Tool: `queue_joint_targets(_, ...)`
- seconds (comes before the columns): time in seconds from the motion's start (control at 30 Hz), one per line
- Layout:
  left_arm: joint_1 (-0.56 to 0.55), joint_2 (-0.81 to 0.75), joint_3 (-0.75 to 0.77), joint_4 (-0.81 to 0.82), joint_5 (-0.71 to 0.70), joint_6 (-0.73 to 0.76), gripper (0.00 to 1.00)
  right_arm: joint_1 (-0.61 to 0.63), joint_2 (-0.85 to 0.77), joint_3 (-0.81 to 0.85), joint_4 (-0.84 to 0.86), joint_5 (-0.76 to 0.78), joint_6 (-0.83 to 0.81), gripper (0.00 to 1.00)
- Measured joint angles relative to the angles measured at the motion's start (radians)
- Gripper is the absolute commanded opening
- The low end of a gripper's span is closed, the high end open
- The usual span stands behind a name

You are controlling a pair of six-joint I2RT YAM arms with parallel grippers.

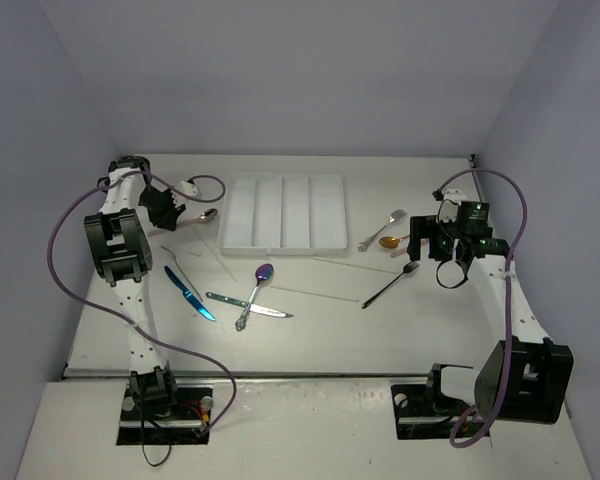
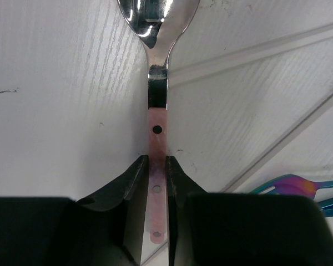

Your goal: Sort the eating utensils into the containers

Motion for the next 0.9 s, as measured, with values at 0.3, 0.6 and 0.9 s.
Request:
queue_joint_targets(0.3,0.0,-0.134,-0.048,-0.006,0.0,0.008,0.0,-0.006,-0.005,0.0,-0.001,-0.016,-0.008,1.0)
queue_joint_targets(0.6,-0.011,-0.348,0.027,-0.023,-0.012,-0.196,0.0,-0.007,-0.02,0.0,-0.002,-0.034,-0.012,1.0)
queue_joint_targets(0.9,-0.16,-0.447,0.05,0.043,-0.253,-0.853,0.0,-0.012,-0.036,0.0,-0.003,-0.034,-0.011,1.0)
